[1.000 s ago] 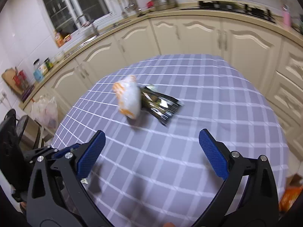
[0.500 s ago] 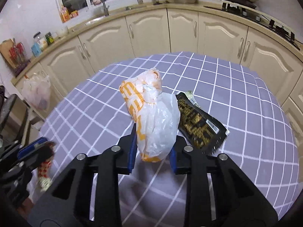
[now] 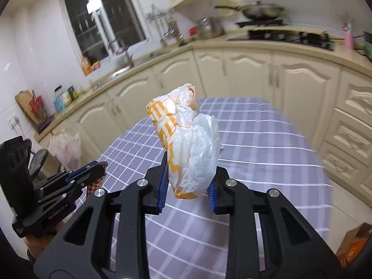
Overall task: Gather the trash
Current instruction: 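Carry both items to the blue bin and open both tools over it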
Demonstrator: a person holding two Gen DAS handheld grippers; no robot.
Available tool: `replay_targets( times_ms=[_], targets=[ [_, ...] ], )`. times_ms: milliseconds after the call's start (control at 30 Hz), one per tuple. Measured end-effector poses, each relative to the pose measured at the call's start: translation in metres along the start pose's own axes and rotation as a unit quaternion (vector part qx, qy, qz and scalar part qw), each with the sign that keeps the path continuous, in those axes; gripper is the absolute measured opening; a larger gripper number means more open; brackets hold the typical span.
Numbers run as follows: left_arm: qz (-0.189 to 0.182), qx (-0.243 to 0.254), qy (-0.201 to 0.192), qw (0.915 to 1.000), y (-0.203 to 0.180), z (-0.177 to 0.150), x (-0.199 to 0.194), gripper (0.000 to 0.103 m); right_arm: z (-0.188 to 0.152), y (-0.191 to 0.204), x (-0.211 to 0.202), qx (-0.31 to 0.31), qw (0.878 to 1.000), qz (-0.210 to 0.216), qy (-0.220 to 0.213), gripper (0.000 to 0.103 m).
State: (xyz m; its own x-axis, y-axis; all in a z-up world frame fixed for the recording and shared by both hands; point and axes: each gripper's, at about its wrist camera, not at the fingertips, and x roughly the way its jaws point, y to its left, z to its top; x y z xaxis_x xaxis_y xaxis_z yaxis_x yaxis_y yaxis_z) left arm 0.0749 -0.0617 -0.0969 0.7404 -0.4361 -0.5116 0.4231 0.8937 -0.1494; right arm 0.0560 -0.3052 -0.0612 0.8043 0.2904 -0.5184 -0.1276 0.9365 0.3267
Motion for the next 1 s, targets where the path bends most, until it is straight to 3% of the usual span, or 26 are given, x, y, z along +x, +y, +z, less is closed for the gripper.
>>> replay_targets(
  times_ms=[300, 500, 733, 1000],
  targets=[
    [-0.083, 0.052, -0.002, 0.9951, -0.105, 0.001, 0.01, 0.013, -0.033, -0.086, -0.101, 0.065, 0.993, -0.088, -0.044, 0.028],
    [-0.151, 0.089, 0.021, 0.9842, -0.187, -0.019, 0.028, 0.013, -0.078, -0.156, -0.168, 0.132, 0.976, -0.163, -0.058, 0.028],
    [-0.221, 0.15, 0.069, 0.9612, -0.282, -0.064, 0.05, 0.013, -0.159, -0.234, -0.22, 0.231, 0.943, -0.236, -0.039, 0.028],
    [-0.267, 0.217, 0.16, 0.9252, -0.37, -0.139, 0.098, 0.013, -0.236, -0.293, -0.218, 0.317, 0.911, -0.263, 0.011, 0.028]
  ],
)
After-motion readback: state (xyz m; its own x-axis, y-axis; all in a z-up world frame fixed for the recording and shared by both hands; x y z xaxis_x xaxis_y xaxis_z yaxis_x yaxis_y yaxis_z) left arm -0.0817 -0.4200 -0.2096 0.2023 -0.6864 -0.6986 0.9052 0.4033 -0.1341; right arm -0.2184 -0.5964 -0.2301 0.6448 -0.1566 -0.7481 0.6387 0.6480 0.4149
